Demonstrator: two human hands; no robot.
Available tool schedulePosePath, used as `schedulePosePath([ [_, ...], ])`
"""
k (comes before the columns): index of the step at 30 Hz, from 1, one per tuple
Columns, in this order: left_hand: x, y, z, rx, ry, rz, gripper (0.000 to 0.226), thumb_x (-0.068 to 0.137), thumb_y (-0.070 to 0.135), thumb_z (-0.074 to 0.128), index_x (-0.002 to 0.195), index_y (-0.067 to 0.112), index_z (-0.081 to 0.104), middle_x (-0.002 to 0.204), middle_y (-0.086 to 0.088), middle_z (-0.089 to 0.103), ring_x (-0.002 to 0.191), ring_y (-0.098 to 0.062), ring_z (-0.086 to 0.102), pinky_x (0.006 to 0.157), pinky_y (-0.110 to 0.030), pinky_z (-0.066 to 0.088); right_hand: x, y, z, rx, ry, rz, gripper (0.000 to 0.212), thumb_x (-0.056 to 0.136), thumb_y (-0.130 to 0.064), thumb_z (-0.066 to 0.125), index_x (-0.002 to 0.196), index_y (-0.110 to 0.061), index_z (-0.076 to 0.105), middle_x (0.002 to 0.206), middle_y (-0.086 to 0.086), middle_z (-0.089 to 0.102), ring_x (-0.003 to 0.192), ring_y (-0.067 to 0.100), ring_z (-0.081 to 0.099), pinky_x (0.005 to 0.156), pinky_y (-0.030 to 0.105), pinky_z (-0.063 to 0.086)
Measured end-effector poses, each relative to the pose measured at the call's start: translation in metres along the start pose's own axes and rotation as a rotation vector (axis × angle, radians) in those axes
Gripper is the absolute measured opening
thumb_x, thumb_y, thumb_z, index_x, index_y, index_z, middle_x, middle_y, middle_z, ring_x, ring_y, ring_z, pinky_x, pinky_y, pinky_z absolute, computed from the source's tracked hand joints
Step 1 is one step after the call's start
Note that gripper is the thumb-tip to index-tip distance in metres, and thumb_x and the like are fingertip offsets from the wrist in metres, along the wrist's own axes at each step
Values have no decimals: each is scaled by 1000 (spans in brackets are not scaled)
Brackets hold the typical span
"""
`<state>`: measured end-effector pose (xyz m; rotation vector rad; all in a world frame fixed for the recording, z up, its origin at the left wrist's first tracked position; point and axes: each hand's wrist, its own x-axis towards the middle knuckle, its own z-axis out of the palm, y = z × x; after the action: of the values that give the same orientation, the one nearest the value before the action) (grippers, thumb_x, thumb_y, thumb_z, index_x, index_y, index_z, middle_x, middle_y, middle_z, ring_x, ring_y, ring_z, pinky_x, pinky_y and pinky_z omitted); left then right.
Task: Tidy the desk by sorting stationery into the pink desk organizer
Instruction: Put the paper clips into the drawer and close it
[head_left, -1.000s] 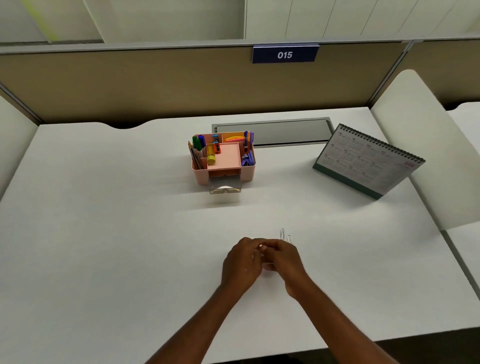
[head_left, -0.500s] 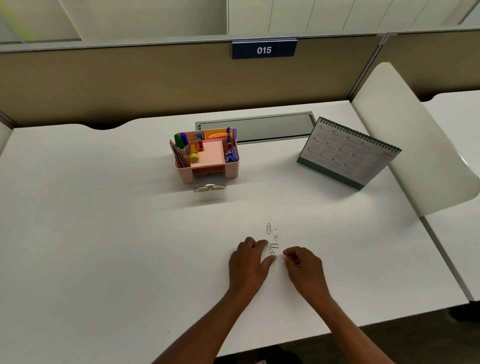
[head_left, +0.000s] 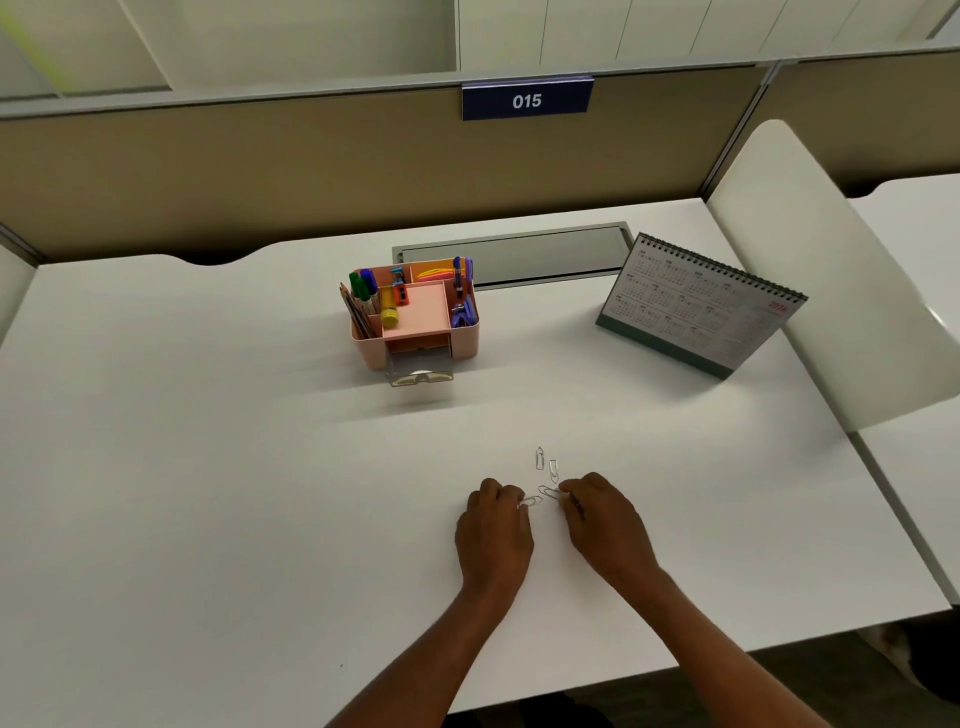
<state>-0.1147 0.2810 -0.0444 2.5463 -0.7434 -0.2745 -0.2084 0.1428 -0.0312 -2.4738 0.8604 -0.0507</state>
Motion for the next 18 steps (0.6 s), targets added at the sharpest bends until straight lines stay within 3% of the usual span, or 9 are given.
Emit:
schedulePosePath([
  [3,5,-5,-5,12,15,11,7,91,19,66,93,25,70,92,5,59,81,-20,62,59,-33,53,5,-8,1,-111,-17,-23,17,98,-31,56,109,-25,67,98,-6,61,93,18,62,65,36,53],
  [5,7,-7,-8,25,-4,53,7,92,26,64,93,24,70,92,5,59,81,-18,62,58,-32,53,7,-14,3,-179,-19,-27,14,98,-31,56,106,-23,66,97,-4,61,91,20,62,61,34,52],
  [8,11,-10,-10,85,-51,149,10,89,35,68,88,26,73,90,7,60,79,-16,61,53,-31,51,8,-20,8,-324,-39,-65,5,88,-17,69,90,-18,65,86,-2,59,75,21,60,47,31,41],
  [12,23,-13,-15,165,-101,236,17,92,37,66,81,24,72,86,7,59,78,-17,60,53,-32,50,8,-23,10,-490,-58,-172,28,59,5,76,71,-14,60,68,2,54,56,22,54,40,29,27],
  [18,34,-11,-22,235,-202,382,15,85,28,71,73,19,69,78,2,60,73,-20,61,51,-31,47,8,-31,12,-588,-74,-252,29,53,7,72,65,-13,55,60,5,51,48,22,50,39,28,23],
])
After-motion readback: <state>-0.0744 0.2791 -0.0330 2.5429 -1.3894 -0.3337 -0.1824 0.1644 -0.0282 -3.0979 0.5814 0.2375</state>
